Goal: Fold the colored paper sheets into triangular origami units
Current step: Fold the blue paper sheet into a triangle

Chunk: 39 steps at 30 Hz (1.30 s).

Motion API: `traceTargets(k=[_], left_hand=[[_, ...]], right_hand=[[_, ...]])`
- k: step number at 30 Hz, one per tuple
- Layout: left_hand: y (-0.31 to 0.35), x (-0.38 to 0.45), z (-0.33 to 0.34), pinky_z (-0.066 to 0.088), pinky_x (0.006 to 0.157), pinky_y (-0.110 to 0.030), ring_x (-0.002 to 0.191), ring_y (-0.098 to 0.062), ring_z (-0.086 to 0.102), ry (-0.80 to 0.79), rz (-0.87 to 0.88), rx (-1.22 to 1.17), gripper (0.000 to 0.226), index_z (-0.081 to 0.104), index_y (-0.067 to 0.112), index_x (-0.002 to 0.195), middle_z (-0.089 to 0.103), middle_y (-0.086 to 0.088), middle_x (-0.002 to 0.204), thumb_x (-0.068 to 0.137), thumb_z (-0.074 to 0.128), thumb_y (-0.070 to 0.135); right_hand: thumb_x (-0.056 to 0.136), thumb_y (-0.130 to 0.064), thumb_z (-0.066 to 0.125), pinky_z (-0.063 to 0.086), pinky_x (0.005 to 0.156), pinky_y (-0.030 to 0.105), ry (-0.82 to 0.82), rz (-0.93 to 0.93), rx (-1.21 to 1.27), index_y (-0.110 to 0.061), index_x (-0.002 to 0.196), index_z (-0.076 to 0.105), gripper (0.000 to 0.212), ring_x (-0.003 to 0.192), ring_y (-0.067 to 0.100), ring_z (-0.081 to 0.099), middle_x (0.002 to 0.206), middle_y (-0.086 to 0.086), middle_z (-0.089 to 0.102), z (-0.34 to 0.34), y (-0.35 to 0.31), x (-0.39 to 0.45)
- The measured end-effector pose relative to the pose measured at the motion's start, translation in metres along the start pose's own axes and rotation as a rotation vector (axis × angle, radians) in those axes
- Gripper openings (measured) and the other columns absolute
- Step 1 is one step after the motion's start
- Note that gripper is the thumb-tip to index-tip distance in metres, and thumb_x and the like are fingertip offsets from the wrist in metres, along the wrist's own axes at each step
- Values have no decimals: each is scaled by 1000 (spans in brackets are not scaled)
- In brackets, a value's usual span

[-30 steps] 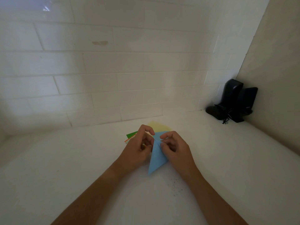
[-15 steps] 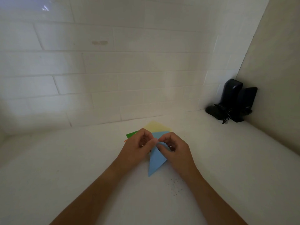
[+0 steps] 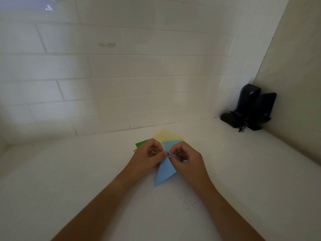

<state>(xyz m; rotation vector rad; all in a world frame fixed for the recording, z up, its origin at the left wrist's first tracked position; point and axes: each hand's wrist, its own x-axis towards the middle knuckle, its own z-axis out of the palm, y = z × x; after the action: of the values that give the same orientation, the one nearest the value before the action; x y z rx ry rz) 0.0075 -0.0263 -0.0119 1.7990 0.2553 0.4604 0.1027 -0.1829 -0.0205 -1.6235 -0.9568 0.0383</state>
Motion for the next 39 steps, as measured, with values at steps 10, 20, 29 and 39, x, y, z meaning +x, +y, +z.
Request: traceTargets(k=[10,20,29,39], left_hand=[[2,-1,-2,58,93,-44,99,-30,74,-43,-87,-94,26,65,11,102,75,-12,100,92,78,30],[7,-1,0,58,71,-28,76,-14,65,-58,-152,-129,24,64,7,100,62,-8,81,93,48,-9],[3,0,-3,53,66,-23,74,-12,66,19,-77,-97,5,67,6,95,69,-4,79,93,72,6],[4,1,-3,53,67,-20,74,-10,68,45,-125,-83,6,69,2,96,70,-5,83,93,65,-2]], right_hand=[[91,-7,74,54,73,25,-10,-107,-77,-17,90,70,11,83,16,65,87,-11,66,1,3,1],[90,-8,76,53,67,25,29,26,-24,-24,90,72,16,77,13,66,86,-11,70,1,3,1],[87,-7,78,50,74,13,44,43,8,-26,106,68,28,90,6,66,94,-13,69,-1,2,0],[84,4,70,50,77,16,1,-94,-117,-24,90,72,28,90,13,65,93,-15,67,1,4,1]])
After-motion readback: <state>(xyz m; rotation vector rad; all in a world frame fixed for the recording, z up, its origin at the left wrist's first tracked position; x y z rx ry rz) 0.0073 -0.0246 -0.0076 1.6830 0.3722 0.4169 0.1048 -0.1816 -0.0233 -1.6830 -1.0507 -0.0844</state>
